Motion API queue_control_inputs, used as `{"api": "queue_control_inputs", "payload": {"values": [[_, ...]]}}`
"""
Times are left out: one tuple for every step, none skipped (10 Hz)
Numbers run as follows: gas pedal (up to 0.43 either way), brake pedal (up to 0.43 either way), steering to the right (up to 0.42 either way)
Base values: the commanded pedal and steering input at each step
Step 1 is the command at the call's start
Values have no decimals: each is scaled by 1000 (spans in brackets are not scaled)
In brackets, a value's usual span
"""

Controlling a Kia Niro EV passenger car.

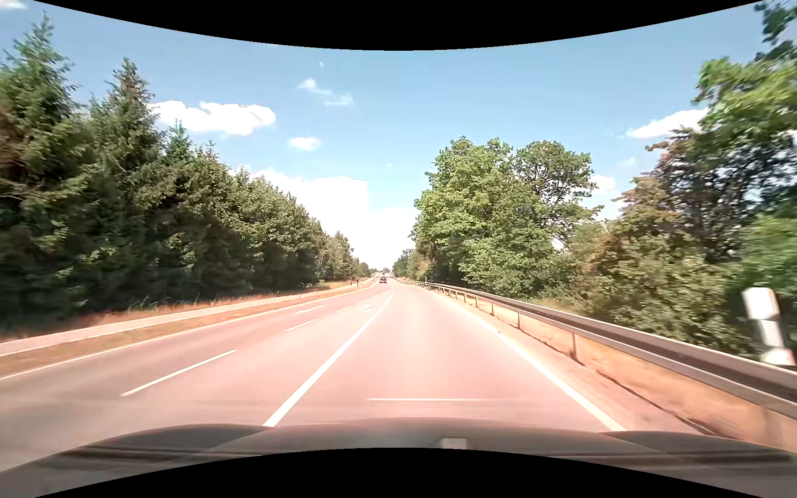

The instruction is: Follow the waypoints while adhering to traffic rules and regulations

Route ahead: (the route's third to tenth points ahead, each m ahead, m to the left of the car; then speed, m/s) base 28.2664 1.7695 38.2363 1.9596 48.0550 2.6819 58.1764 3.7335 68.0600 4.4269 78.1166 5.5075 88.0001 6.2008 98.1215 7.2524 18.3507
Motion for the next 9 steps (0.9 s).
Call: {"api": "queue_control_inputs", "payload": {"values": [[280, 0, -9], [280, 0, -9], [280, 0, -9], [280, 0, -9], [280, 0, -10], [280, 0, -10], [260, 0, -8], [248, 0, -6], [248, 0, -5]]}}
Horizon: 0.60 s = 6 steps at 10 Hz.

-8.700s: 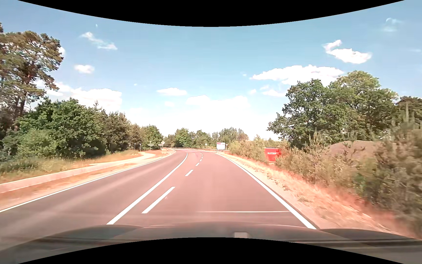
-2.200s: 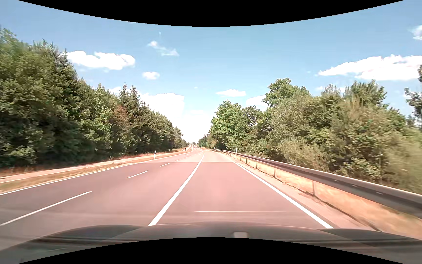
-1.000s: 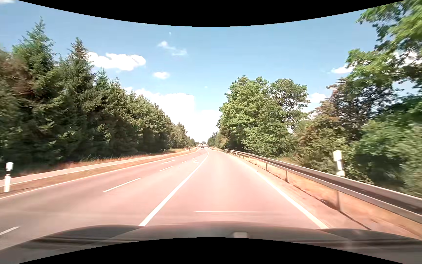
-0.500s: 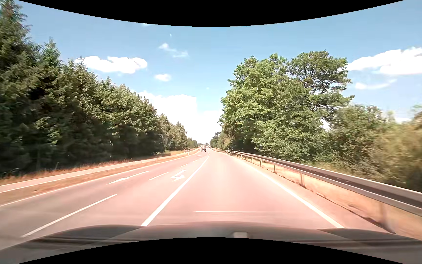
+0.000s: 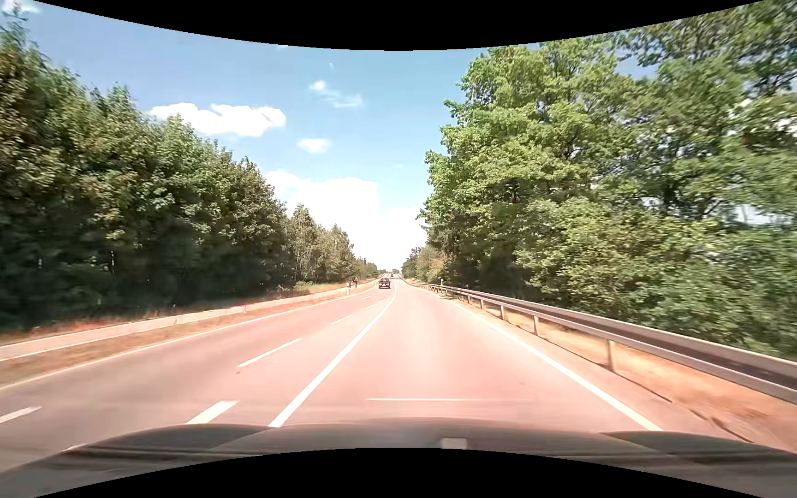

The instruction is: Follow the waypoints while adhering to traffic rules and regulations

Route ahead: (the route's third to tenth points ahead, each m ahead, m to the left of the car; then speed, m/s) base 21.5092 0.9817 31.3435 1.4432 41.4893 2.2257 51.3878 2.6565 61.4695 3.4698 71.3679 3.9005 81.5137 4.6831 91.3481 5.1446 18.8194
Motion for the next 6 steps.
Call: {"api": "queue_control_inputs", "payload": {"values": [[248, 0, -5], [248, 0, -5], [248, 0, -5], [248, 0, -5], [248, 0, -5], [248, 0, -5]]}}
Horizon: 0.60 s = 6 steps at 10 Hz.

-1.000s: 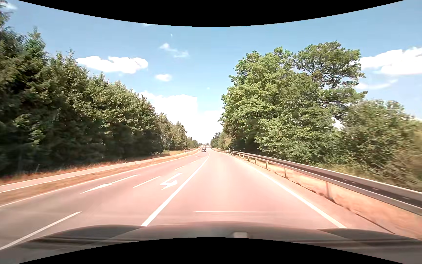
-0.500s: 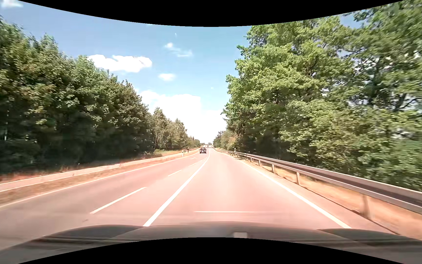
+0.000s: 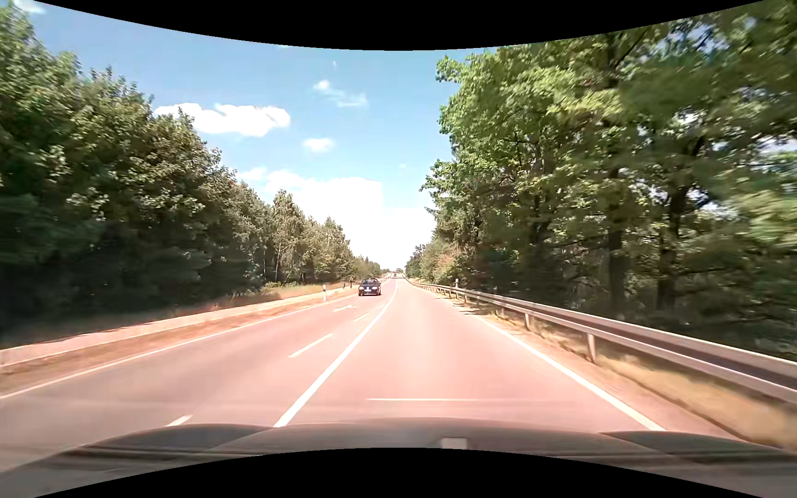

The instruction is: Follow the waypoints while adhering to traffic rules and regulations

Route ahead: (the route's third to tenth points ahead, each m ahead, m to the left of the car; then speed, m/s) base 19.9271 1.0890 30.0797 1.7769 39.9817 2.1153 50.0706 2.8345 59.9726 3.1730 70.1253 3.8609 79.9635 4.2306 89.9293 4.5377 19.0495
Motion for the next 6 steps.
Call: {"api": "queue_control_inputs", "payload": {"values": [[248, 0, -5], [248, 0, -5], [248, 0, -5], [248, 0, -5], [248, 0, -5], [248, 0, -6]]}}
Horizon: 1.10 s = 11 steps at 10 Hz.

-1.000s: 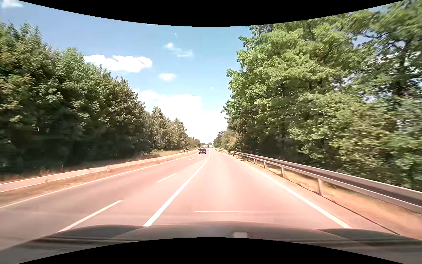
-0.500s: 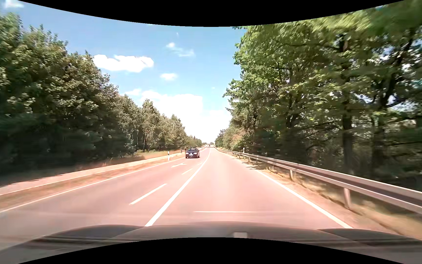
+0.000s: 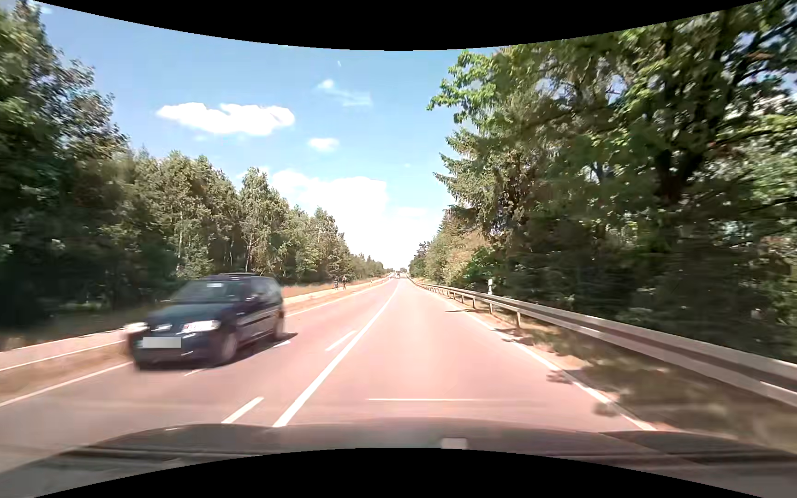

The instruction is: Follow the waypoints while adhering to traffic rules and regulations

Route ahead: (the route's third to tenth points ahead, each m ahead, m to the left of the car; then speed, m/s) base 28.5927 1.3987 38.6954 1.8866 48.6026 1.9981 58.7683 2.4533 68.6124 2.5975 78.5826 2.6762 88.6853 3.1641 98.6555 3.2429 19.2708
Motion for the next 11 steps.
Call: {"api": "queue_control_inputs", "payload": {"values": [[248, 0, -6], [248, 0, -6], [248, 0, -6], [248, 0, -7], [248, 0, -6], [248, 0, -6], [248, 0, -6], [248, 0, -6], [248, 0, -6], [248, 0, -6], [248, 0, -6]]}}
